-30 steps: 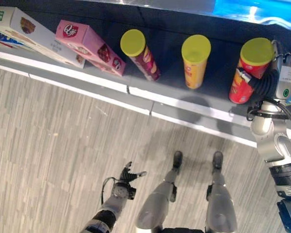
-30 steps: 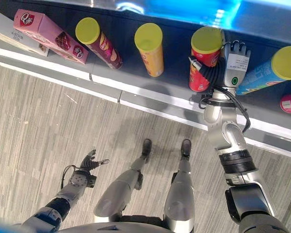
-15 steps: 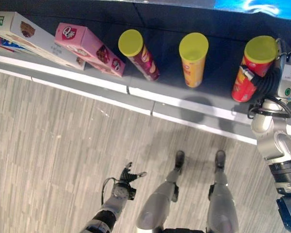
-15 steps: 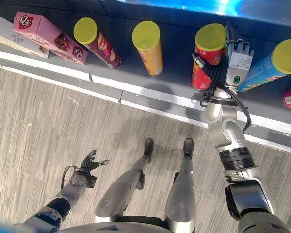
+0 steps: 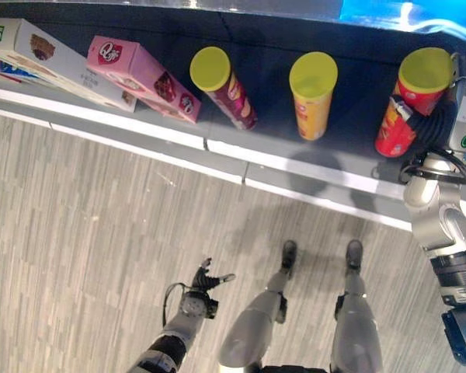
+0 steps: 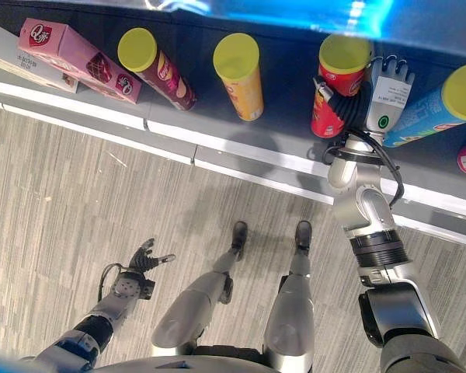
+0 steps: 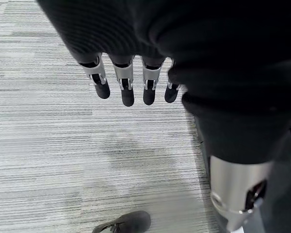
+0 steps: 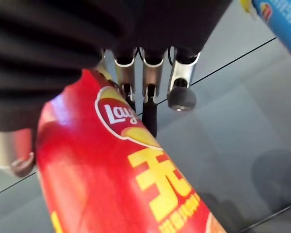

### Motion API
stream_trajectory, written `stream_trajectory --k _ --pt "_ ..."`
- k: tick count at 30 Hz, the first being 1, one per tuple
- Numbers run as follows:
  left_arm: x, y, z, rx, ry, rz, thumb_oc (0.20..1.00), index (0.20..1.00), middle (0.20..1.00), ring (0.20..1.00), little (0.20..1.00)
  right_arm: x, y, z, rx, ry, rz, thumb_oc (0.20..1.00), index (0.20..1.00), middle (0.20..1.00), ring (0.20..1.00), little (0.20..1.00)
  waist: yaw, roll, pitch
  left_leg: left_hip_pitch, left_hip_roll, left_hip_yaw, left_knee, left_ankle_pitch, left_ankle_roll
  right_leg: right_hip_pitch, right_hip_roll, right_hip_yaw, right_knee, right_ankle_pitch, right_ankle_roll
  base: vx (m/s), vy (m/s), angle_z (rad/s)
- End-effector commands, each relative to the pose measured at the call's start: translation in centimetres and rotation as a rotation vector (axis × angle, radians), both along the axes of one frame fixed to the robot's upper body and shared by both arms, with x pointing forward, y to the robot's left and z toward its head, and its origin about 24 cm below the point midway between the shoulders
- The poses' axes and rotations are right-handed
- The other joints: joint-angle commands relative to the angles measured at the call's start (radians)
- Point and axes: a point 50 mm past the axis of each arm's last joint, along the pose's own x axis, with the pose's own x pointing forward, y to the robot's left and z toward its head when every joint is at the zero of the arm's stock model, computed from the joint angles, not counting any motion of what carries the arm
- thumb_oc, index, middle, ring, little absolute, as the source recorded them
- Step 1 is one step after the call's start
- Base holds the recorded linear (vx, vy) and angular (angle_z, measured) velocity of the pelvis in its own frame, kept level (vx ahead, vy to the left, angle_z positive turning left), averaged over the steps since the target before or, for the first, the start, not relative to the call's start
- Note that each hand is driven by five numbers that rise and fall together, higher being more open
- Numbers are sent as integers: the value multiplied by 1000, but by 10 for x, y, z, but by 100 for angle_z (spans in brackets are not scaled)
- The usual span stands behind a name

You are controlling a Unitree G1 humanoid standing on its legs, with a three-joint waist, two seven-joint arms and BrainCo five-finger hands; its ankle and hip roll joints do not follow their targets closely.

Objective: Put the goods on the table back onto the shelves and tidy them up.

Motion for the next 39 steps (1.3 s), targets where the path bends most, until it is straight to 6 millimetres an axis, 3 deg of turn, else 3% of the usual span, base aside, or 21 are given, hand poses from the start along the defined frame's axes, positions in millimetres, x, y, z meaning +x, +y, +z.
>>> stream_trajectory --k 1,19,20,21,22,39 --pt "6 2 3 38 -15 15 1000 1000 1000 1000 1000 -6 0 31 -18 -129 19 200 200 200 200 200 -13 52 4 -52 100 80 45 -73 -66 -76 -59 48 191 -171 40 0 0 0" --pt "9 3 4 44 -25 44 1000 1000 1000 1000 1000 -2 7 19 30 -107 43 200 200 200 200 200 -15 38 5 -50 105 96 42 -72 -69 -80 -60 51 188 -163 42 0 0 0" --pt "9 3 4 44 -23 44 1000 1000 1000 1000 1000 -2 7 19 36 -113 42 420 420 420 420 420 -16 37 6 -51 105 96 42 -72 -69 -80 -60 52 187 -163 42 0 0 0" --pt "8 3 4 43 -22 45 1000 1000 1000 1000 1000 -3 7 19 39 -119 42 868 868 868 868 868 -16 36 7 -51 106 98 43 -73 -69 -81 -60 53 187 -162 42 0 0 0" --pt "8 2 4 43 -21 45 1000 1000 1000 1000 1000 -4 7 19 44 -127 44 1000 1000 1000 1000 1000 -18 34 7 -50 106 101 42 -73 -69 -80 -59 51 187 -163 42 0 0 0" --pt "8 -1 2 44 -10 53 1000 1000 1000 1000 1000 -26 23 11 106 -175 165 1000 1000 1000 1000 1000 -43 -7 -18 -29 97 123 79 -110 -52 -56 -73 65 179 -151 54 -12 40 -1"
